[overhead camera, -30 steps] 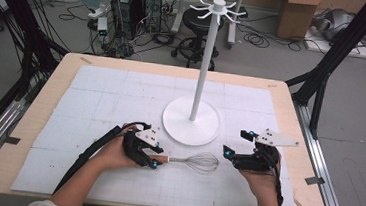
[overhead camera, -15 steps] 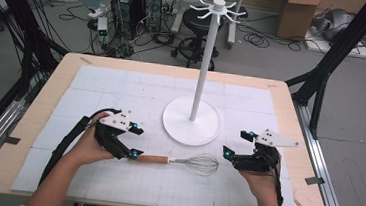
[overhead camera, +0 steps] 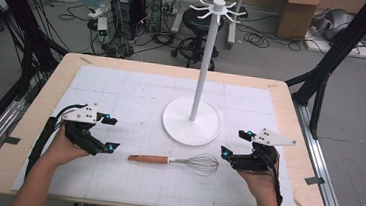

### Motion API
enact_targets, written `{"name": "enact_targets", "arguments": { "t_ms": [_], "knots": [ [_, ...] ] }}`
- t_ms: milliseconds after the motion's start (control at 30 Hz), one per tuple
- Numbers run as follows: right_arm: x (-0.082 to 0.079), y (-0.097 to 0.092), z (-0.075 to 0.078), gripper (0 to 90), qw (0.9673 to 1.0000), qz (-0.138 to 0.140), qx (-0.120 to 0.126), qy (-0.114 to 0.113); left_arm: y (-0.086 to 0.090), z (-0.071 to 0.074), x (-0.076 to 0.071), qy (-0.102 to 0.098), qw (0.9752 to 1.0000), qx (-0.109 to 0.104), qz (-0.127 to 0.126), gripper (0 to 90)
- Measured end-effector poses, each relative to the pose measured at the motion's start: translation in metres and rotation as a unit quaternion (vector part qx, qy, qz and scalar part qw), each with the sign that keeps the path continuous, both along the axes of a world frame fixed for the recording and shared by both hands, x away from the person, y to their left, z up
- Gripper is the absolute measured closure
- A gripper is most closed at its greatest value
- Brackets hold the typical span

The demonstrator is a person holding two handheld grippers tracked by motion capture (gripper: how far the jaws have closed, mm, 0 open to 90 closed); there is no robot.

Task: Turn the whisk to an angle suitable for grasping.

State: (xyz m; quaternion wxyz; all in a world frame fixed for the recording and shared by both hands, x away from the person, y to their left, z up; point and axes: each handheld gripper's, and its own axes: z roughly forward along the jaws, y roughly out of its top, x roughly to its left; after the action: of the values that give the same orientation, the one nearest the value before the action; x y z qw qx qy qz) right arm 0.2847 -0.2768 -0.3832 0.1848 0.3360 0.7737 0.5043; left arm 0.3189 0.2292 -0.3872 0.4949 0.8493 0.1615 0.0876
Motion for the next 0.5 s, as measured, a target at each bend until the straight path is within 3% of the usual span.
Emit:
{"name": "enact_targets", "arguments": {
  "t_ms": [267, 500],
  "knots": [
    [0.006, 0.017, 0.007, 11.2, 0.9995, 0.025, -0.018, 0.002, 0.011, 0.003, -0.001, -0.005, 0.9998, -0.002, 0.019, 9.6],
    [0.013, 0.037, 0.021, 11.2, 0.9978, 0.053, -0.040, 0.000, 0.017, 0.004, -0.002, -0.008, 0.9995, -0.002, 0.031, 6.8]
  ]
}}
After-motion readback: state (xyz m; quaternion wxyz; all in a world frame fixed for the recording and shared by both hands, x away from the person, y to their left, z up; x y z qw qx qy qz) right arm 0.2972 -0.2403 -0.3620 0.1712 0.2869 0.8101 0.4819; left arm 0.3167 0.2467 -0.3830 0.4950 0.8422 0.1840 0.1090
